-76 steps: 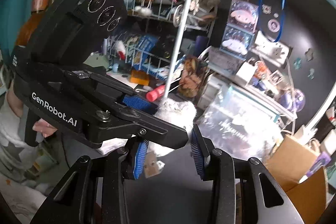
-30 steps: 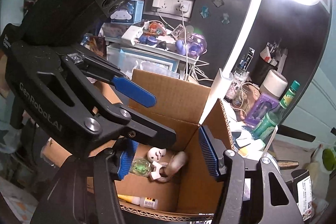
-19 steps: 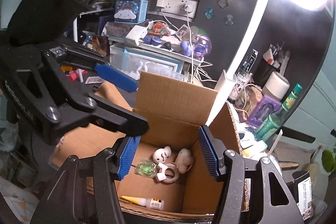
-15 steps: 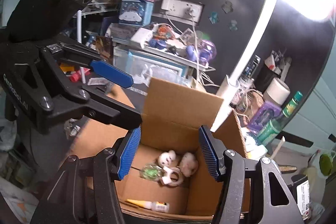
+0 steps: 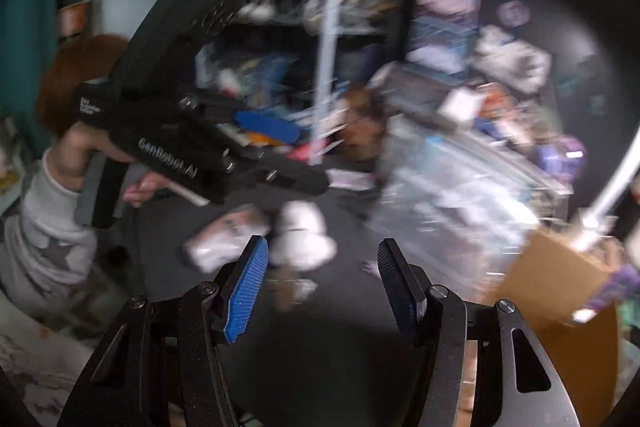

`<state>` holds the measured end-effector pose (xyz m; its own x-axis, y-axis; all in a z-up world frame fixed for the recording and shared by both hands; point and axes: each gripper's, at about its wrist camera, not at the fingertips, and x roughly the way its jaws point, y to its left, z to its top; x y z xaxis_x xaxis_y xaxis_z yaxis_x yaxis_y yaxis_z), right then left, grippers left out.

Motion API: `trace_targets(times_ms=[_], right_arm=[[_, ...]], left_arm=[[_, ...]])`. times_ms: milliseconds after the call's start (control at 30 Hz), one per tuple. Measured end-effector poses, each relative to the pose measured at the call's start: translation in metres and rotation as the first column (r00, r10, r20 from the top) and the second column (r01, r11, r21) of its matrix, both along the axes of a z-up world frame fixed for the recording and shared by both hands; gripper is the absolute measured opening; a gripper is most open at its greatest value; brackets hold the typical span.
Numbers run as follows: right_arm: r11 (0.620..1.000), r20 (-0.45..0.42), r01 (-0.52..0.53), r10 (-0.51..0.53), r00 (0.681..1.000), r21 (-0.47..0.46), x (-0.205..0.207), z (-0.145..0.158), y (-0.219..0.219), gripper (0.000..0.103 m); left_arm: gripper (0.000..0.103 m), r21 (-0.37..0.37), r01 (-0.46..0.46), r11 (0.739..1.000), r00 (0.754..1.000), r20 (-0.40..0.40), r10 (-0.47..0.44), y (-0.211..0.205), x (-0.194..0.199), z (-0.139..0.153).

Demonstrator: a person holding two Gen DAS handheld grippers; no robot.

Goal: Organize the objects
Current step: 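Withdraw the right tool from the box toward the white fluffy plush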

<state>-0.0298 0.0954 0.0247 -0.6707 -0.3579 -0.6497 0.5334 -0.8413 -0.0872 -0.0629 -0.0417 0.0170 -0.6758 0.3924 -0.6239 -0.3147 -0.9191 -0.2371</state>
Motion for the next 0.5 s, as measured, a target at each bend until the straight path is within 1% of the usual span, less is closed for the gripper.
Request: trace_targets(times_ms=[33, 100, 133, 167, 233, 333, 500], right_arm=[[1.000, 0.026, -0.018, 0.018, 0.999, -0.011, -0.005, -0.010, -0.010, 0.059], [0.999, 0.076, -0.035, 0.037, 0.996, -0.019, -0.018, -0.031, -0.027, 0.073], [0.999, 0.109, -0.037, 0.039, 0.993, -0.018, -0.028, -0.047, -0.036, 0.076], [0.999, 0.127, -0.035, 0.037, 0.991, -0.019, -0.035, -0.056, -0.037, 0.078], [0.999, 0.176, -0.029, 0.033, 0.984, -0.026, -0.057, -0.079, -0.040, 0.079], [0.999, 0.250, 0.006, 0.006, 0.968, -0.045, -0.091, -0.108, -0.040, 0.081], [0.997, 0.299, 0.034, -0.014, 0.954, -0.063, -0.126, -0.130, -0.041, 0.081]], left_arm=[[0.085, 0.025, -0.030, 0.999, 1.000, 0.008, 0.030, -0.012, 0.004, -0.008], [0.085, 0.071, -0.058, 0.996, 0.998, 0.032, 0.056, -0.027, 0.009, -0.022], [0.085, 0.091, -0.076, 0.993, 0.996, 0.050, 0.072, -0.036, 0.010, -0.031], [0.085, 0.094, -0.091, 0.991, 0.995, 0.059, 0.085, -0.041, 0.012, -0.036], [0.085, 0.095, -0.117, 0.989, 0.991, 0.081, 0.109, -0.049, 0.015, -0.046], [0.085, 0.107, -0.130, 0.986, 0.988, 0.101, 0.119, -0.058, 0.020, -0.054], [0.085, 0.113, -0.143, 0.983, 0.985, 0.114, 0.131, -0.066, 0.021, -0.060]])
